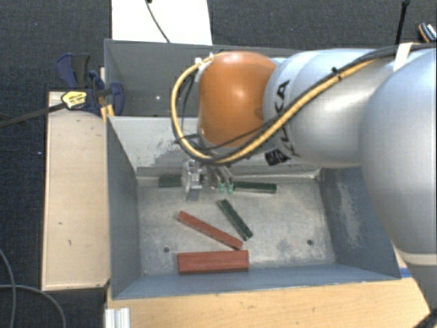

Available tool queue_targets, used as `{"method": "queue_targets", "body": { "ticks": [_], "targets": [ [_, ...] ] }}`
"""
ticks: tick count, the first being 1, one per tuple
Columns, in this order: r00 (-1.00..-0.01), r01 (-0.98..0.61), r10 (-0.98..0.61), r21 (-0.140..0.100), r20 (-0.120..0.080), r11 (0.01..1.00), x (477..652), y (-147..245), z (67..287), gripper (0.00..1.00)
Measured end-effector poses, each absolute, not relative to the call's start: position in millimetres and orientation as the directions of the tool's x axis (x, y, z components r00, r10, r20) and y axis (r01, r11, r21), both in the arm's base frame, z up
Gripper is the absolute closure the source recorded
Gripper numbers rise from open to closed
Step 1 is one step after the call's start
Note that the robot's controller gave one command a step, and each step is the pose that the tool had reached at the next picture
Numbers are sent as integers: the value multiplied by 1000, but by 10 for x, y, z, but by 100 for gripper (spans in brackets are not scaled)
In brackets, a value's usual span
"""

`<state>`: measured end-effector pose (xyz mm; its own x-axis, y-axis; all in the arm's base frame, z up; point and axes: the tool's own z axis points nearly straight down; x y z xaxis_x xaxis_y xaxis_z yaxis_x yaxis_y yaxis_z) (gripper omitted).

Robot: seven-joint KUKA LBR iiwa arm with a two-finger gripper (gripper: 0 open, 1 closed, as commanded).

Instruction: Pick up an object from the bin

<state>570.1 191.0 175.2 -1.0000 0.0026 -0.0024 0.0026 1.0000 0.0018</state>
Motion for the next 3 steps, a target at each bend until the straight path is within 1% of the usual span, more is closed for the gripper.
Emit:
{"method": "queue_targets", "body": {
  "ticks": [1, 2, 3],
  "targets": [
    [-1000, 4, 4, 2, -2, 1000, 5701, 1910, 1752, 0],
    [-1000, 16, 16, -2, 6, 1000, 5510, 1484, 656, 0],
    [-1000, 20, 20, 2, -1, 1000, 5533, 1509, 705, 100]
  ]
}}
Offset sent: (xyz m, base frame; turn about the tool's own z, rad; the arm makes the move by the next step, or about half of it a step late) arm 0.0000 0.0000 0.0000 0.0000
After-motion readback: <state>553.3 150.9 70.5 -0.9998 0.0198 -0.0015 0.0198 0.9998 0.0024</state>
